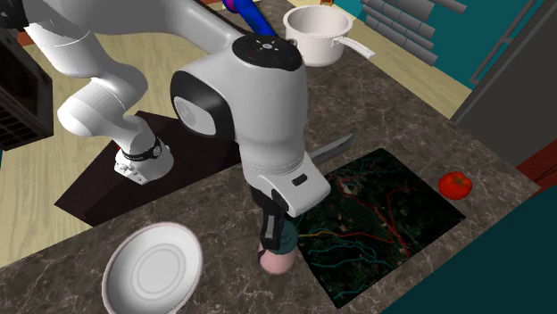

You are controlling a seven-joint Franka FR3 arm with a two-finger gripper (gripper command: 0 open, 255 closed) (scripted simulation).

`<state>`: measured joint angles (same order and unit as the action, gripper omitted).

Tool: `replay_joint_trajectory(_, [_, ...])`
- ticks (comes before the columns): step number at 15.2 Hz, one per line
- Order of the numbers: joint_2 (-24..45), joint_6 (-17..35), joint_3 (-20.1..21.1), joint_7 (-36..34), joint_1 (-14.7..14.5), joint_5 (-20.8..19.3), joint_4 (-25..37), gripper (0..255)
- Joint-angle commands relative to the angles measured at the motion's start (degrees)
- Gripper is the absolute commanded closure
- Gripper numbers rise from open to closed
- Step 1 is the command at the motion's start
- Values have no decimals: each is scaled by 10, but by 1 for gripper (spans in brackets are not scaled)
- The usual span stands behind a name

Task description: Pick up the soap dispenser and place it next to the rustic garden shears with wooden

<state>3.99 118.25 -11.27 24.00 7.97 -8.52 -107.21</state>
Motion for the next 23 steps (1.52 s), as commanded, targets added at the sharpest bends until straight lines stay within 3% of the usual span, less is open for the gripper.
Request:
replay_joint_trajectory(1, [-3,-14,0,1,0,0,11,255])
replay_joint_trajectory(23, [0,-183,1,25,-1,9,185,255])
